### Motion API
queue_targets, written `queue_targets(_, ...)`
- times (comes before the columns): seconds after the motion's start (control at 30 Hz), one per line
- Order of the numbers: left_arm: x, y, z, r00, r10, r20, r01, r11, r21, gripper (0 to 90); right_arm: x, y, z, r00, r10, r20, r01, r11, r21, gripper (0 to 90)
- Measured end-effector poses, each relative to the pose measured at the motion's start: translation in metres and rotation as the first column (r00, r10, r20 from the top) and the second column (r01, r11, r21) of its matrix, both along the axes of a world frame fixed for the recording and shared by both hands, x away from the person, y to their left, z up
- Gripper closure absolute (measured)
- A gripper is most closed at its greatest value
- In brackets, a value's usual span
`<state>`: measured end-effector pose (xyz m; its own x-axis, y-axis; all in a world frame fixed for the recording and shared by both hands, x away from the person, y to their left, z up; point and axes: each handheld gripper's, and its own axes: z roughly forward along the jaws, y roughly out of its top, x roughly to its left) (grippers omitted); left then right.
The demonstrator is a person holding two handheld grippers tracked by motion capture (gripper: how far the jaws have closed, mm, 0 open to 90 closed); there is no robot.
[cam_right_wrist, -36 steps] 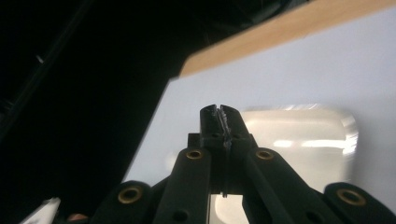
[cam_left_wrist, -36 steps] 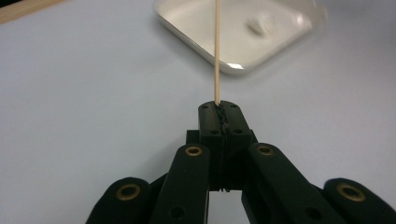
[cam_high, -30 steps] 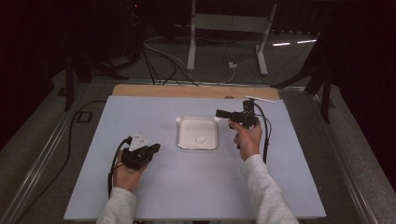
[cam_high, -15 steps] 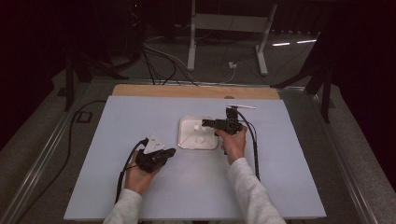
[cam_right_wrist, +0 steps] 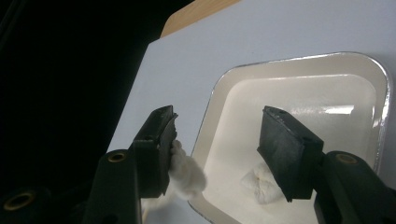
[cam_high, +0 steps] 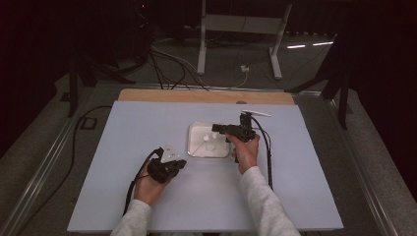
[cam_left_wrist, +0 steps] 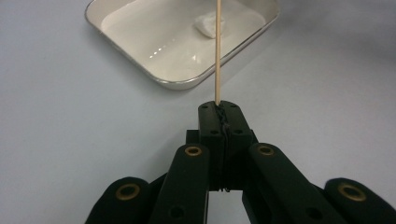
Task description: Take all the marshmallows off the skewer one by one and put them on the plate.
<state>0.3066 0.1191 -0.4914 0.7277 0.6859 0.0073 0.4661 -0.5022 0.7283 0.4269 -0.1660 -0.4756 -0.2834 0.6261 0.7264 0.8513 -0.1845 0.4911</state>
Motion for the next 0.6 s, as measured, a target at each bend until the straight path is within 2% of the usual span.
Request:
queue_targets(0.2,0.0012,-0.0018,-0.0027,0.9998,0.007,-0.018,-0.006,0.9993,0.036,90.0,-0.0008,0.0025,-0.0015,0.9996,0.029,0.002,-0.029,0.999,0.029,45.4)
queue_targets(0.47,0.0029,-0.0024,-0.0046,0.9995,0.010,-0.031,-0.009,0.9992,0.040,90.0,-0.0023,0.0035,0.0011,0.9988,0.038,0.032,-0.039,0.998,0.055,42.0)
queue_targets(0.6,0.0031,-0.0013,-0.0037,0.9994,0.018,-0.030,-0.017,0.9997,0.015,90.0,-0.0055,0.0050,0.0025,0.9964,0.072,0.046,-0.074,0.996,0.057,41.6)
